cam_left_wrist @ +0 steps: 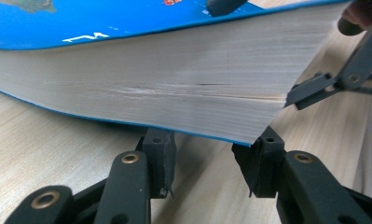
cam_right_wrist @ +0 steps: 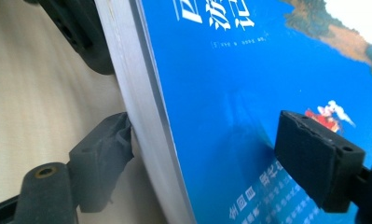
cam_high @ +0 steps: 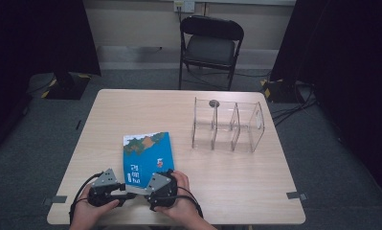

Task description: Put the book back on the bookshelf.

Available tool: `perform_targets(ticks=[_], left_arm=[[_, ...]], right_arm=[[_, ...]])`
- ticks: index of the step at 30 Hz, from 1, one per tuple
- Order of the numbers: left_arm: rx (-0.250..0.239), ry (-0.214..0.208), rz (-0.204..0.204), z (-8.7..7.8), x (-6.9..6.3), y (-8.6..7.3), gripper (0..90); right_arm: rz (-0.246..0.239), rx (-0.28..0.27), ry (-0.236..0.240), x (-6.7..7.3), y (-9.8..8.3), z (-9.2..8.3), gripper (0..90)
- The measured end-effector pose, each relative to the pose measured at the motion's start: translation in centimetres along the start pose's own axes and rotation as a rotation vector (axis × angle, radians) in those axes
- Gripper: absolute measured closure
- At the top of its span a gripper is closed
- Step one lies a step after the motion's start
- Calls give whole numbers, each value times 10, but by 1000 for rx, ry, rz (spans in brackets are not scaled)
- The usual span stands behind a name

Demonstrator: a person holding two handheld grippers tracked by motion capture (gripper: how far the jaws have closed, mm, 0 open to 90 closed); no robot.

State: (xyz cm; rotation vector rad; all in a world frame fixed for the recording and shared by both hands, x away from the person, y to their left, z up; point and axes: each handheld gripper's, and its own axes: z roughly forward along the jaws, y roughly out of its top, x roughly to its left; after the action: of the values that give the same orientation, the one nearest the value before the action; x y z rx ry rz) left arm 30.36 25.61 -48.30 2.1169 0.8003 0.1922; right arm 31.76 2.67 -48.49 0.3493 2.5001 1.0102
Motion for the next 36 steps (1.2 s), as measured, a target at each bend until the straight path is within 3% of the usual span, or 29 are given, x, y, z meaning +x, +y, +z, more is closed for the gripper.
perform_targets(ticks=[3,5,7,11,12,13,14,17,21,22,29,32,36], left_arm=[[-1,-1,0,0,0,0,587],[4,0,5,0,-1,-1,586],[5,1,6,0,-1,-1,585],[18,4,10,1,-1,-1,580],[22,23,26,2,-2,-2,569],[22,23,26,2,-2,-2,563],[6,28,33,1,-3,0,548],[-8,72,68,0,-2,1,449],[2,100,51,-3,1,-3,310],[2,111,64,-4,2,-4,288],[31,126,89,-4,9,-8,212],[24,112,52,-5,12,-10,161],[27,130,106,-7,12,-10,163]], right_arm=[[-17,-18,-27,1,-2,3,185],[-89,-16,-78,7,-5,6,207],[-113,-20,-88,7,-5,7,216],[-113,-23,-93,8,-5,7,237],[-119,-42,-90,7,-6,5,320],[-119,-42,-90,7,-6,5,320],[-138,-44,-99,9,-3,1,443],[-122,-22,-86,6,2,-3,515],[-122,28,-61,1,9,-7,541],[-120,36,-57,0,11,-8,544],[-82,31,-32,-11,23,-20,569],[-79,37,-23,-20,33,-31,592],[-65,48,-5,-29,41,-41,606]])
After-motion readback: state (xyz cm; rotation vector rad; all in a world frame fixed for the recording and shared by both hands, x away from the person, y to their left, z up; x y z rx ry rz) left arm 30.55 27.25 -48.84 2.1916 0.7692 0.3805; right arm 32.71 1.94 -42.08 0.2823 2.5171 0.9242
